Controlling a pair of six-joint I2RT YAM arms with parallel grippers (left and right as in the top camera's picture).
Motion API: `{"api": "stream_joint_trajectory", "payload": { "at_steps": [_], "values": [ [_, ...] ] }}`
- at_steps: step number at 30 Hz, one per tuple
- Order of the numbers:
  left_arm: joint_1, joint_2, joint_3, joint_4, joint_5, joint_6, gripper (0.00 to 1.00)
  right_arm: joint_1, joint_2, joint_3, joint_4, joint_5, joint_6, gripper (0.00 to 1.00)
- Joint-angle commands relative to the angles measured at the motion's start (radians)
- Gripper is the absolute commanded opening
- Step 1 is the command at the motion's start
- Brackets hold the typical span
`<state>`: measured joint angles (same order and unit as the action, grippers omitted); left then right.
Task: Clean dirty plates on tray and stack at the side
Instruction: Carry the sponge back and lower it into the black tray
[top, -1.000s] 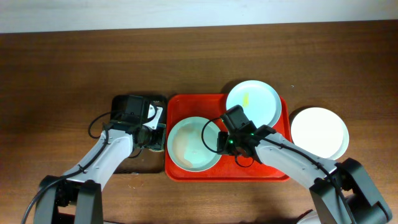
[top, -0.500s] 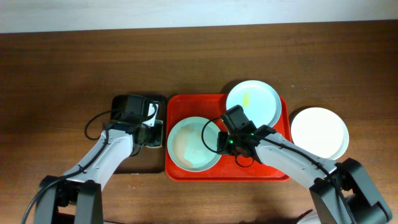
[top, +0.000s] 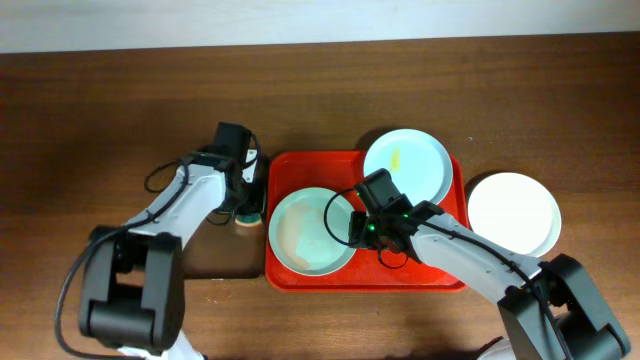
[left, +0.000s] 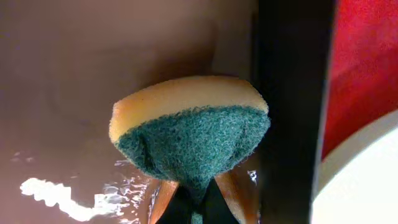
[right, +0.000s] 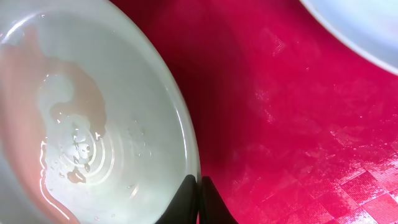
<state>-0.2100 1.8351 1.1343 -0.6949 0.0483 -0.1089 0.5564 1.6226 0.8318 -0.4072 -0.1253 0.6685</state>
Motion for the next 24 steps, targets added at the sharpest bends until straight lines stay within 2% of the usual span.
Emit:
{"api": "stream_joint_trajectory", "payload": {
  "at_steps": [1, 3, 5, 9, 12, 16, 18, 21, 24],
  "values": [
    [-0.006, 0.013, 0.004, 0.005, 0.159, 0.102, 0.0, 0.007, 0.007, -0.003, 0.001, -0.002, -0.01, 0.04],
    [-0.01, 0.013, 0.004, 0.009, 0.296, 0.171, 0.0, 0.007, 0.007, -0.003, 0.001, -0.002, -0.01, 0.04],
    [-0.01, 0.013, 0.004, 0.008, 0.323, 0.175, 0.0, 0.007, 0.007, -0.003, 0.0, -0.002, -0.01, 0.04],
    [-0.009, 0.011, 0.006, -0.005, 0.156, 0.118, 0.0, 0.007, 0.007, -0.003, 0.001, -0.002, -0.01, 0.04],
    [0.005, 0.005, 0.032, -0.076, 0.031, 0.068, 0.0, 0.007, 0.007, -0.003, 0.001, -0.002, -0.01, 0.04],
    [0.023, -0.011, 0.039, -0.174, -0.002, 0.044, 0.0, 0.007, 0.007, -0.003, 0.001, -0.002, -0.01, 0.04],
    [0.025, -0.011, 0.039, -0.237, -0.104, -0.012, 0.0, 0.007, 0.007, -0.003, 0.0, -0.003, -0.01, 0.04],
    [0.025, -0.011, 0.031, -0.293, -0.105, -0.037, 0.0, 0.007, 0.007, -0.003, 0.0, -0.003, -0.01, 0.04],
    [0.025, -0.011, -0.028, -0.261, -0.095, -0.037, 0.0, 0.007, 0.007, -0.003, 0.0, -0.003, -0.01, 0.04]
  ]
}}
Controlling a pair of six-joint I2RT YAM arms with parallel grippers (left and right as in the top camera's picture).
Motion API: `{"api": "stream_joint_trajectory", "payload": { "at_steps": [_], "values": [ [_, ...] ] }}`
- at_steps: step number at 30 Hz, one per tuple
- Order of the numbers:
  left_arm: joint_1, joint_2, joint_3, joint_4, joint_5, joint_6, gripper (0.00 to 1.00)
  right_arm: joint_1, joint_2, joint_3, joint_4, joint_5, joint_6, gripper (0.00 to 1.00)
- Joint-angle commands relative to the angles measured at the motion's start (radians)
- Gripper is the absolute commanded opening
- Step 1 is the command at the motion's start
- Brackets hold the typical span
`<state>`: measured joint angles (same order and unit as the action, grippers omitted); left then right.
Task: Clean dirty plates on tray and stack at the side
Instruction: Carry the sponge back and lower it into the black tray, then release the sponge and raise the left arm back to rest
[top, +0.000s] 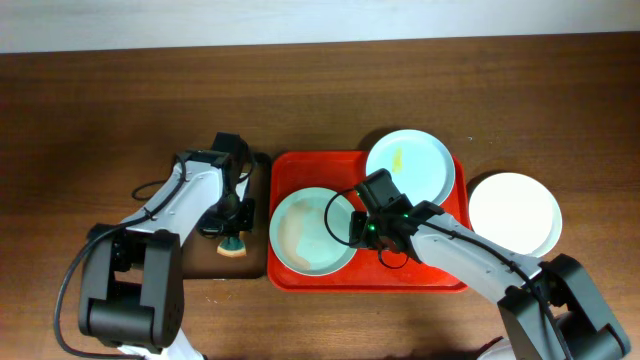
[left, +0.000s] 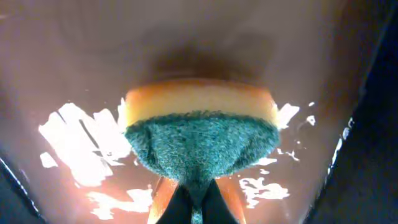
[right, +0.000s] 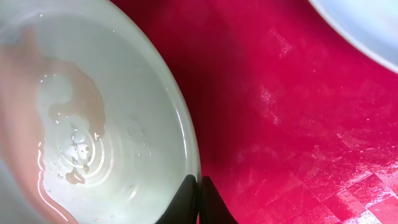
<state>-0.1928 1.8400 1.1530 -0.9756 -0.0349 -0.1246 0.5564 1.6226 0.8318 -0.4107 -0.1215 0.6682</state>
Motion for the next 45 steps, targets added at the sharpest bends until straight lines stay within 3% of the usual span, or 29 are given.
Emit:
{"api": "stream_joint_trajectory", "payload": {
  "at_steps": [1, 12, 18, 19, 25, 27, 31, 38, 41, 42, 43, 44, 45],
  "values": [
    [0.008, -0.016, -0.074, 0.024, 0.014, -0.021, 0.0, 0.007, 0.007, -0.003, 0.003, -0.006, -0.01, 0.04],
    [0.006, -0.016, -0.154, 0.02, 0.039, -0.039, 0.0, 0.007, 0.007, -0.003, 0.003, -0.006, -0.01, 0.04],
    [0.007, -0.07, -0.058, 0.035, 0.039, -0.039, 0.0, 0.007, 0.007, -0.003, 0.004, -0.006, -0.01, 0.05],
    [0.014, -0.113, -0.021, 0.018, 0.039, -0.042, 0.0, 0.007, 0.007, -0.003, 0.004, -0.006, -0.01, 0.07],
    [0.132, -0.377, 0.038, -0.019, 0.04, -0.073, 0.0, 0.007, 0.007, -0.003, 0.013, 0.002, -0.01, 0.39],
    [0.147, -0.393, 0.036, -0.038, 0.048, -0.072, 0.0, 0.007, 0.007, -0.003, 0.016, 0.002, -0.01, 0.43],
    [0.141, -0.393, -0.06, -0.008, 0.046, -0.061, 0.0, 0.007, 0.007, -0.007, 0.016, 0.002, -0.01, 0.47],
    [0.14, -0.393, -0.272, 0.215, 0.047, -0.042, 0.0, 0.007, 0.007, -0.009, 0.016, 0.002, -0.01, 0.47],
    [0.141, -0.393, -0.323, 0.266, 0.048, -0.042, 0.1, 0.007, 0.007, -0.009, 0.016, 0.002, -0.01, 0.47],
    [0.141, -0.393, -0.322, 0.266, 0.051, -0.042, 0.27, 0.007, 0.007, -0.009, 0.016, 0.002, -0.01, 0.47],
    [0.141, -0.393, -0.313, 0.264, 0.068, -0.042, 0.53, 0.007, 0.007, -0.009, 0.016, 0.002, -0.01, 0.47],
    [0.144, -0.393, -0.282, 0.242, 0.096, -0.042, 0.65, 0.007, 0.007, -0.009, 0.016, 0.002, -0.01, 0.48],
    [0.154, -0.394, -0.215, 0.191, 0.111, -0.042, 0.66, 0.007, 0.007, -0.009, 0.016, 0.002, -0.01, 0.51]
  ]
}}
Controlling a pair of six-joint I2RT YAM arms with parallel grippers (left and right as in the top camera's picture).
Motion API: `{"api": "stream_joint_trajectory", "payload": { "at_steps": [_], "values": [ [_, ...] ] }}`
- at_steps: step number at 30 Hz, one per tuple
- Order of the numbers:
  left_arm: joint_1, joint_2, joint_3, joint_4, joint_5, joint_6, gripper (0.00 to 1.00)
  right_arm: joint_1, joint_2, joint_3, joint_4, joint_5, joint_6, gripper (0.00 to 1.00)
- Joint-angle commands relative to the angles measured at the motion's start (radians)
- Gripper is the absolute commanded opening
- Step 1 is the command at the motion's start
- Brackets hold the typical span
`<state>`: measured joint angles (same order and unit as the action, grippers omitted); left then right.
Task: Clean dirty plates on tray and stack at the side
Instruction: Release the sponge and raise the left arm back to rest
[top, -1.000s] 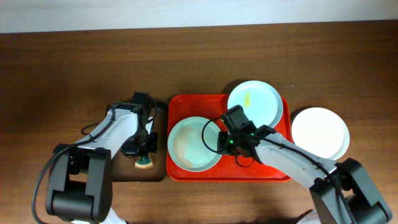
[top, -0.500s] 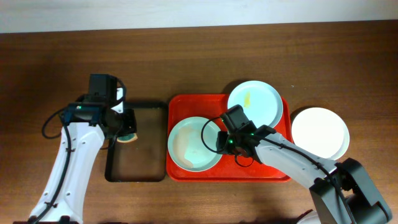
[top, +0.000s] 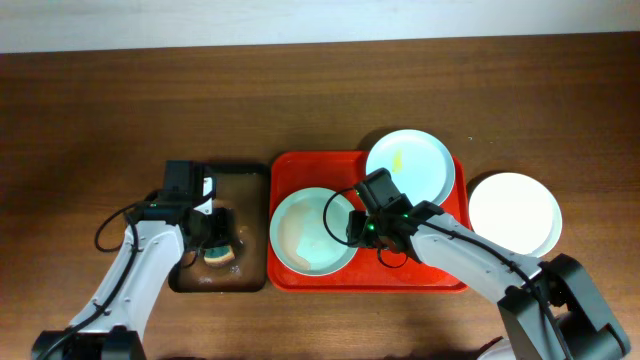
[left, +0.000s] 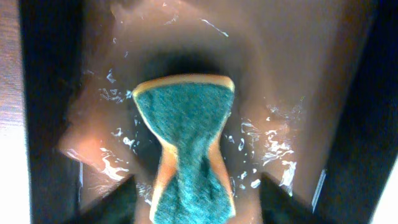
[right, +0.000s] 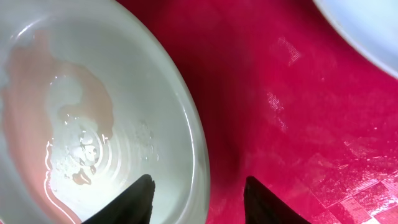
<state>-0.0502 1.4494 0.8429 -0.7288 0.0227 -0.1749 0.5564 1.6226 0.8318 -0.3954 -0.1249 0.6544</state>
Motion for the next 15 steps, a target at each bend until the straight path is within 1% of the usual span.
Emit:
{"api": "stream_joint_trajectory", "payload": {
  "at_steps": [1, 3, 4, 5, 6, 7, 9, 10, 11, 12, 15],
  "values": [
    [0.023, -0.003, 0.143, -0.093, 0.062, 0.008, 0.66, 0.007, 0.007, -0.009, 0.001, 0.006, 0.004, 0.55],
    [0.063, -0.003, 0.29, -0.193, 0.101, 0.008, 0.68, 0.007, 0.007, -0.009, 0.001, 0.012, 0.004, 0.57],
    [0.077, -0.003, 0.354, -0.23, 0.114, 0.007, 0.72, 0.007, 0.007, -0.009, 0.001, 0.029, 0.01, 0.56],
    [0.089, -0.003, 0.405, -0.254, 0.11, 0.008, 0.97, 0.007, 0.007, -0.009, 0.006, 0.036, 0.016, 0.48],
    [0.104, -0.003, 0.443, -0.269, 0.108, 0.008, 0.99, 0.007, 0.008, -0.009, 0.011, 0.035, 0.016, 0.43],
    [0.122, -0.003, 0.465, -0.274, 0.108, 0.007, 0.99, 0.007, 0.008, -0.009, 0.011, 0.035, 0.016, 0.35],
    [0.185, -0.003, 0.484, -0.267, 0.108, 0.007, 1.0, 0.007, 0.01, -0.02, 0.019, 0.036, 0.015, 0.31],
    [0.238, -0.003, 0.484, -0.261, 0.116, 0.006, 0.99, 0.007, 0.021, -0.029, 0.037, 0.035, 0.016, 0.3],
    [0.268, -0.003, 0.484, -0.261, 0.117, -0.024, 0.99, 0.007, 0.04, -0.031, 0.05, 0.035, 0.016, 0.28],
    [0.282, -0.003, 0.484, -0.261, 0.117, -0.042, 0.99, 0.007, 0.056, -0.031, 0.062, 0.035, 0.016, 0.26],
    [0.291, -0.003, 0.484, -0.261, 0.116, -0.042, 0.99, 0.007, 0.108, -0.031, 0.091, 0.035, 0.016, 0.16]
  ]
}}
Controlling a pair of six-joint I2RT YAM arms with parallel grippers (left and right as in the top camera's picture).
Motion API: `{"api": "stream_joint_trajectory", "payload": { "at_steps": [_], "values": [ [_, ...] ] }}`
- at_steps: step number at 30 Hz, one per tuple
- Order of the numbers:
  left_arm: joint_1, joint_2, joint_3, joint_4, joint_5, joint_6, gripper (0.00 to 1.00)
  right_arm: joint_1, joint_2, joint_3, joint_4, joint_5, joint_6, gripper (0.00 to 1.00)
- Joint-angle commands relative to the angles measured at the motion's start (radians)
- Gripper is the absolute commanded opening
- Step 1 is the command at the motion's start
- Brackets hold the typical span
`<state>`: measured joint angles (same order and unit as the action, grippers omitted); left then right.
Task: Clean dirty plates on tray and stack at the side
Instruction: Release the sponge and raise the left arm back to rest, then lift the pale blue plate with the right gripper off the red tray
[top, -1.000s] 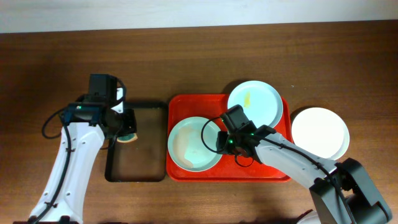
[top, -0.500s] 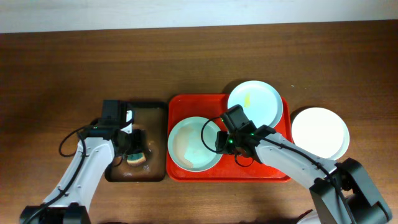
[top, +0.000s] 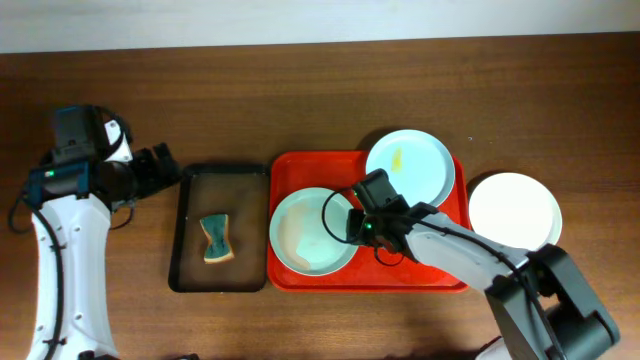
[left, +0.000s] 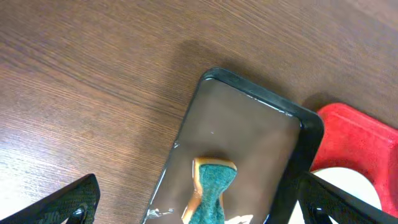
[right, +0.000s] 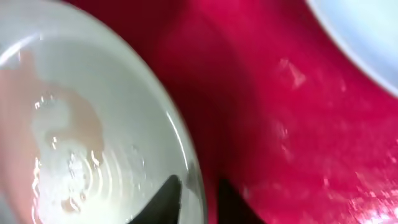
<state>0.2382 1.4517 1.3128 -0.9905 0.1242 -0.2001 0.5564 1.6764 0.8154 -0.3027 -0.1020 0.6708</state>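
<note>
A pale green plate (top: 305, 232) with a pinkish wet film lies at the left of the red tray (top: 440, 275). My right gripper (top: 352, 228) is open, with its fingers (right: 169, 188) on either side of that plate's right rim (right: 189, 168). A second plate (top: 408, 165) with a yellow smear sits at the tray's back right. A green and yellow sponge (top: 215, 240) lies loose in the dark tray (top: 184, 230). My left gripper (top: 165, 168) is wide open, high up and to the left of the sponge (left: 211, 180).
A clean white plate (top: 513, 212) rests on the wooden table to the right of the red tray. The dark tray's rim (left: 261, 93) stands close against the red tray (left: 348, 134). Water glints in the dark tray.
My left gripper has gone from just above the sponge to high up at the far left, with the sponge left in the dark tray. My right fingers stand closer together around the plate rim.
My left gripper first held the sponge at the dark tray's right edge while my right was shut on the pale plate's rim. Then the sponge was down in the dark tray's water. Later both grippers stood open and the sponge lay free. Now the left arm is far off.
</note>
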Motion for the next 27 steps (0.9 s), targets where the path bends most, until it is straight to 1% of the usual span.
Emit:
{"api": "stream_joint_trajectory", "payload": {
  "at_steps": [1, 2, 7, 10, 15, 21, 24, 27],
  "values": [
    [0.002, -0.005, 0.014, 0.001, 0.014, -0.016, 0.99, 0.007, 0.062, -0.014, -0.003, 0.012, -0.001, 0.08],
    [0.002, -0.005, 0.014, 0.001, 0.014, -0.016, 0.99, 0.007, 0.062, -0.014, -0.003, 0.011, -0.001, 0.04],
    [0.002, -0.005, 0.014, 0.0, 0.014, -0.016, 0.99, 0.007, 0.061, -0.013, -0.003, -0.004, -0.001, 0.04],
    [0.002, -0.005, 0.014, 0.001, 0.014, -0.016, 0.99, 0.004, 0.03, 0.006, -0.022, -0.051, -0.001, 0.04],
    [0.002, -0.005, 0.014, 0.001, 0.014, -0.016, 0.99, 0.004, -0.042, 0.116, -0.22, -0.048, -0.001, 0.04],
    [0.002, -0.005, 0.014, 0.001, 0.014, -0.016, 0.99, -0.036, -0.055, 0.343, -0.495, -0.047, -0.003, 0.04],
    [0.002, -0.005, 0.014, 0.001, 0.014, -0.016, 0.99, -0.036, -0.055, 0.463, -0.576, -0.048, 0.0, 0.04],
    [0.002, -0.005, 0.014, 0.001, 0.014, -0.016, 0.99, -0.033, -0.054, 0.515, -0.576, -0.048, 0.038, 0.04]
  ]
}}
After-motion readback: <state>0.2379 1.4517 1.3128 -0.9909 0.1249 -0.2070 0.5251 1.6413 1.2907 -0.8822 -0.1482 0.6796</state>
